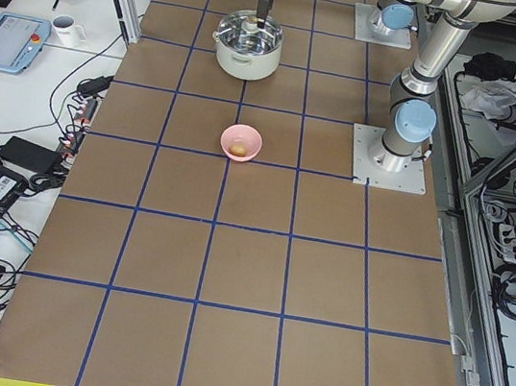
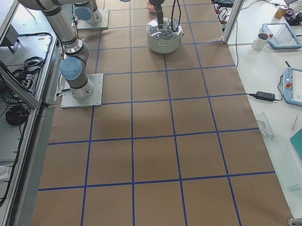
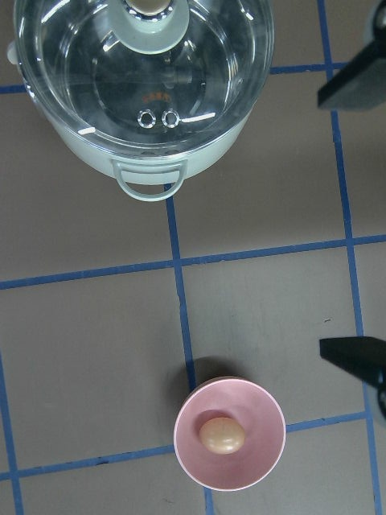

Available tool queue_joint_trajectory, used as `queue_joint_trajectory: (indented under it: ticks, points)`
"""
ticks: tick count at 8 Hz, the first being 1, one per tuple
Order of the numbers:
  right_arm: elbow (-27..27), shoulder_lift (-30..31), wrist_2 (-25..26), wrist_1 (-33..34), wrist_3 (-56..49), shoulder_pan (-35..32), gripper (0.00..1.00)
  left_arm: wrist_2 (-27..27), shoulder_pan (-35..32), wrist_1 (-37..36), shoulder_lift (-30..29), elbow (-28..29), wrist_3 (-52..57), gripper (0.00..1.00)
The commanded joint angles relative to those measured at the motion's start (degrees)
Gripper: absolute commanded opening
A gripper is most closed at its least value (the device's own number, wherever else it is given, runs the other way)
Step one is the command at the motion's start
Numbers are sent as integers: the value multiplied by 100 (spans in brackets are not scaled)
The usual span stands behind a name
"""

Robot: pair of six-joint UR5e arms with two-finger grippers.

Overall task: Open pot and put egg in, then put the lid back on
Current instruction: 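Lower the right gripper onto the lid knob while the left descends to the egg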

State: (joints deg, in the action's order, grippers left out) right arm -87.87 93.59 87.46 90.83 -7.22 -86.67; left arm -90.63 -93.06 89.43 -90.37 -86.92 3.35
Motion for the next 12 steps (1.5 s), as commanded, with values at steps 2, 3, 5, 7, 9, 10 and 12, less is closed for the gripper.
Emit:
queue_joint_trajectory:
  ticks: [2, 3, 5, 7, 9, 10, 12]
  points:
    - [-20, -7, 16, 48, 19, -7, 100, -25, 77, -13, -24, -9, 34, 100]
    - [-20, 10, 25, 66, 19, 1, 100, -16, 269, 4, -85, -9, 87, 100]
    - [-37, -42, 263, 293, 106, -156, 100, -7, 856, -92, -426, -18, 384, 100]
    - [6, -409, 263, 705, 866, -891, 100, -16, 1333, -592, -936, -79, 904, 100]
    - [77, -971, 271, 1319, 2079, -1744, 100, -147, 1465, -1177, -1253, -437, 1621, 100]
    - [77, -1313, 263, 1714, 2659, -2043, 100, -165, 1718, -1722, -1376, -788, 1965, 100]
    - [86, -1772, 271, 2086, 3260, -2388, 100, -375, 1941, -1965, -1587, -1116, 2170, 100]
